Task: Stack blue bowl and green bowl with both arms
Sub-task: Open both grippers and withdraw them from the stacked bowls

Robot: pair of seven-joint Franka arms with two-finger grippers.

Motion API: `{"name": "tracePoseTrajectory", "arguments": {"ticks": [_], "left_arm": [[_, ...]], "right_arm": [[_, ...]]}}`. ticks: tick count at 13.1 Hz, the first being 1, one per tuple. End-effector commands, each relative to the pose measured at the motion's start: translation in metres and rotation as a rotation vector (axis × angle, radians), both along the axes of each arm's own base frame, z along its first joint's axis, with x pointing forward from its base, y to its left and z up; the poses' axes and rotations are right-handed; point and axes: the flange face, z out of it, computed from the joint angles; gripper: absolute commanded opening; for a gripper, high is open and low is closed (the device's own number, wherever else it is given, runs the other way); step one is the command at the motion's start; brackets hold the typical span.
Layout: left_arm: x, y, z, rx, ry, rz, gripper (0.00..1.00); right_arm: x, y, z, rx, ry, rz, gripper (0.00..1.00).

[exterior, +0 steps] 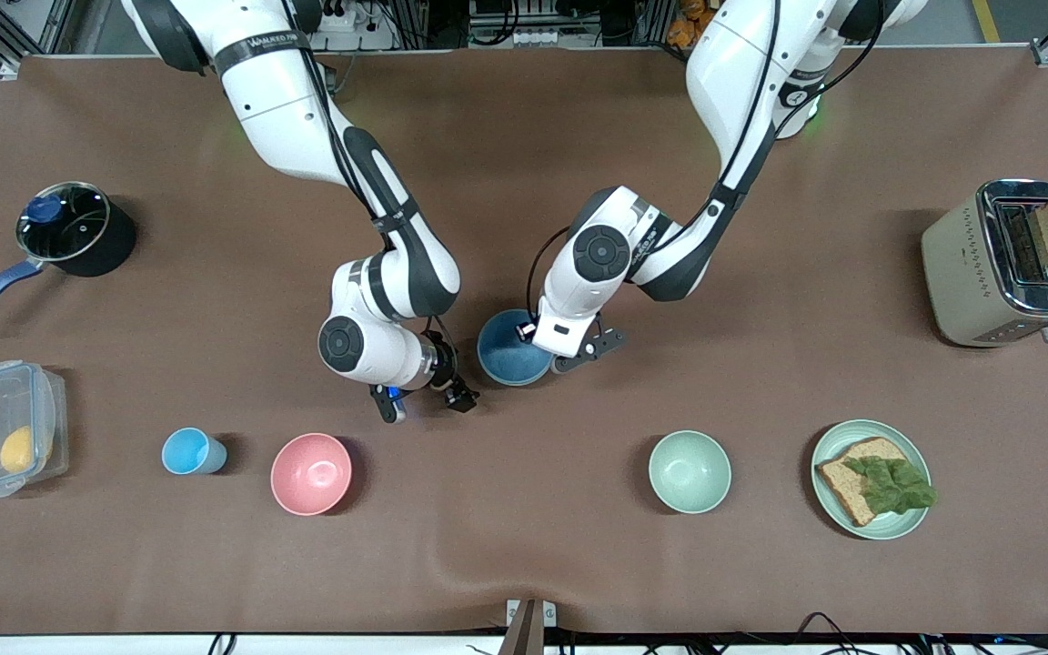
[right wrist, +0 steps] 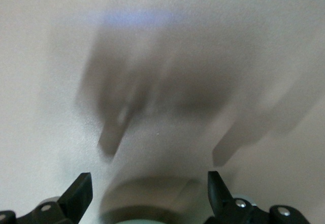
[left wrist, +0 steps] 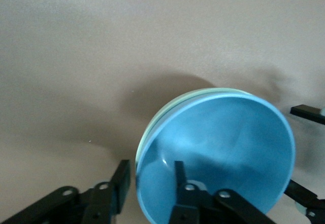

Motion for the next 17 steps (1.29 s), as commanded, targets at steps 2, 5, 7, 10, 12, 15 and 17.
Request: {"name": "tracePoseTrajectory", "arguments": {"ticks": [2, 5, 7, 10, 12, 15, 17], "left_arm": [[0.026, 0.005, 0.064, -0.061, -0.079, 0.04, 1.0], [0.06, 0.064, 0.144, -0.059, -0.152, 0.092, 1.0], [0.071, 0.111, 0.196, 0.013, -0.195, 0.089, 1.0], [0.075, 0.197, 0.268, 0.109, -0.185, -0.01, 1.0], [0.073, 0.269, 0.303, 0.156, -0.134, -0.091, 1.0], [0.061, 0.328, 0.34, 0.183, -0.121, -0.223, 1.0], [0.056, 0.371, 0.362, 0.18, -0.137, -0.27, 1.0]], "right_arm": [[0.0, -0.002, -0.001, -0.01, -0.009, 0.015, 1.0], [-0.003, 0.001, -0.002, -0.041, -0.019, 0.057, 1.0], [0.0, -0.003, 0.003, -0.068, -0.035, 0.089, 1.0], [0.015, -0.032, 0.033, -0.069, -0.038, 0.203, 1.0], [0.028, -0.089, 0.071, -0.063, 0.016, 0.334, 1.0], [0.03, -0.183, 0.135, -0.042, 0.082, 0.55, 1.0], [0.021, -0.25, 0.18, -0.053, 0.12, 0.711, 1.0]]}}
